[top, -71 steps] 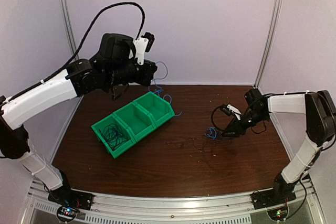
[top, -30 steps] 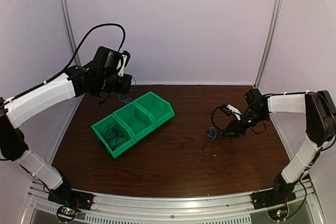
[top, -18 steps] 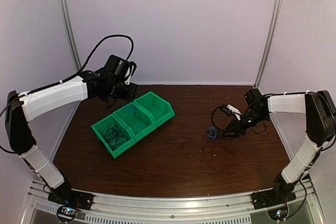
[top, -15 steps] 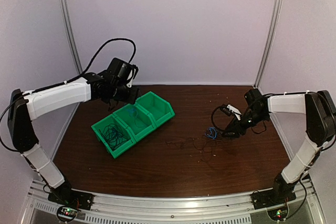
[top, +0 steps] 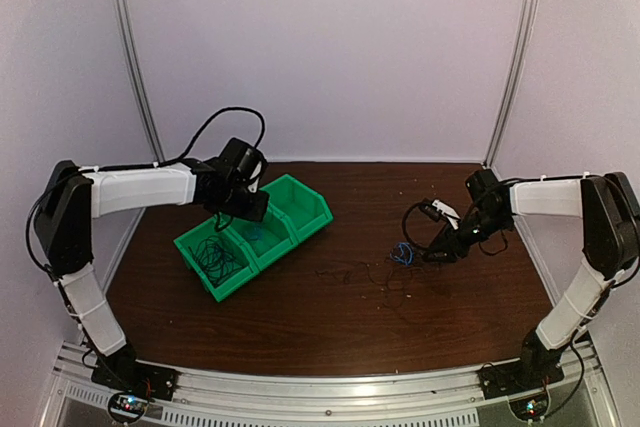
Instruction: Untangle the cables
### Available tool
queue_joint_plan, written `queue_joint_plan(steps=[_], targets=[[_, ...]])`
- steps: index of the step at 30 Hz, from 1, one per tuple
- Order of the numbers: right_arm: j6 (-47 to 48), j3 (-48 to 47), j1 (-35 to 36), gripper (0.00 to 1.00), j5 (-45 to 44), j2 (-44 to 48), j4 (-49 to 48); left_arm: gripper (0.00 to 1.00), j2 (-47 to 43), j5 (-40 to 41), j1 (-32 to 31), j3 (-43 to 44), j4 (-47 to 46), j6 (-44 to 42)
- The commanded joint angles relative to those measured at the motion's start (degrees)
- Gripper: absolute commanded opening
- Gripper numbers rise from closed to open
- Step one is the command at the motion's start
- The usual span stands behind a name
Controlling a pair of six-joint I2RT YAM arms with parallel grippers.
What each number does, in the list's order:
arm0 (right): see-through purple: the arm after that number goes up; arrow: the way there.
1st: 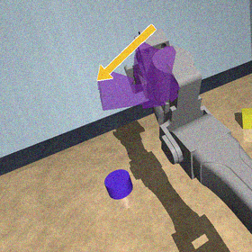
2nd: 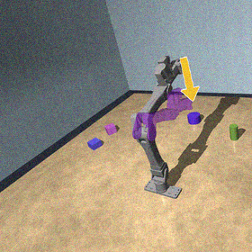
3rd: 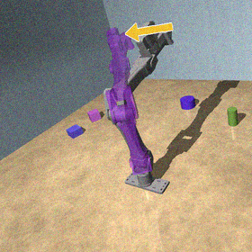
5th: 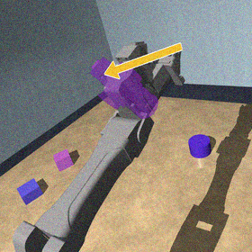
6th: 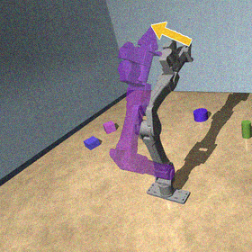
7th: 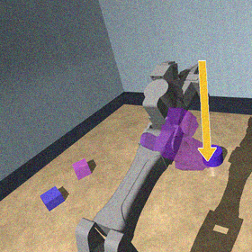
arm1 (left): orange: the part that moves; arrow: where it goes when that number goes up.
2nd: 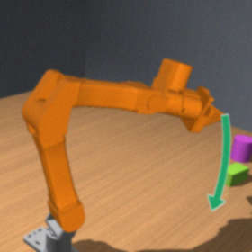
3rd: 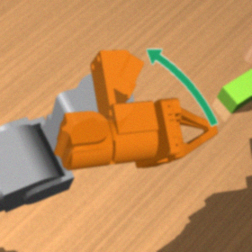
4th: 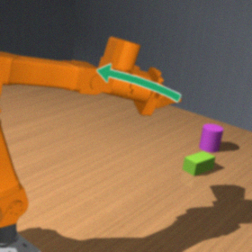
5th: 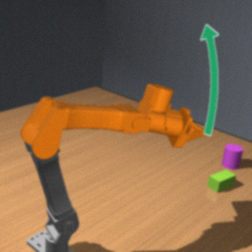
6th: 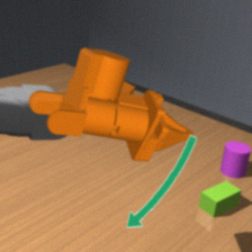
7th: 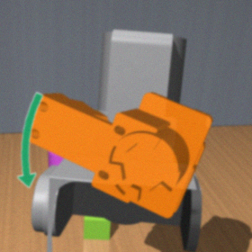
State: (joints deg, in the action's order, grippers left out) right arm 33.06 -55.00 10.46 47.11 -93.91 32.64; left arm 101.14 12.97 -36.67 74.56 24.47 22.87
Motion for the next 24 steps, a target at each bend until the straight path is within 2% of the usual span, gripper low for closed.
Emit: queue_joint_plan(steps=[1, 13, 14, 17, 18, 20, 24], targets=[[0.7, 0.0, -0.4, 0.51, -0.2, 0.8, 0.6, 0.0, 0.6, -0.8, 1.9, -1.9, -0.1, 3.1], [0.7, 0.1, -0.4, 0.51, -0.1, 0.9, 0.8, 0.0, 4.2, -3.2, 3.6, 0.1, -0.1, 3.9], [0.6, 0.1, -0.4, 0.51, -0.2, 0.9, 0.8, 0.03, 4.1, -3.3, 3.6, 0.3, 0.2, 3.9], [0.6, 0.0, -0.4, 0.51, -0.2, 0.8, 0.8, 0.27, 3.5, -2.7, 3.5, 1.5, 1.8, 3.8], [0.6, -0.1, -0.4, 0.52, -0.1, 0.7, 0.8, 0.33, 3.2, -2.3, 3.5, 1.5, 2.1, 3.8], [0.6, -0.2, -0.4, 0.51, -0.1, 0.4, 0.8, 0.38, 1.9, -1.2, 3.5, 1.6, 2.5, 3.8], [0.6, -0.3, -0.4, 0.51, 0.3, 0.2, 0.9, 0.41, -0.6, -0.9, 3.5, 2.7, 3.9, 3.3]])
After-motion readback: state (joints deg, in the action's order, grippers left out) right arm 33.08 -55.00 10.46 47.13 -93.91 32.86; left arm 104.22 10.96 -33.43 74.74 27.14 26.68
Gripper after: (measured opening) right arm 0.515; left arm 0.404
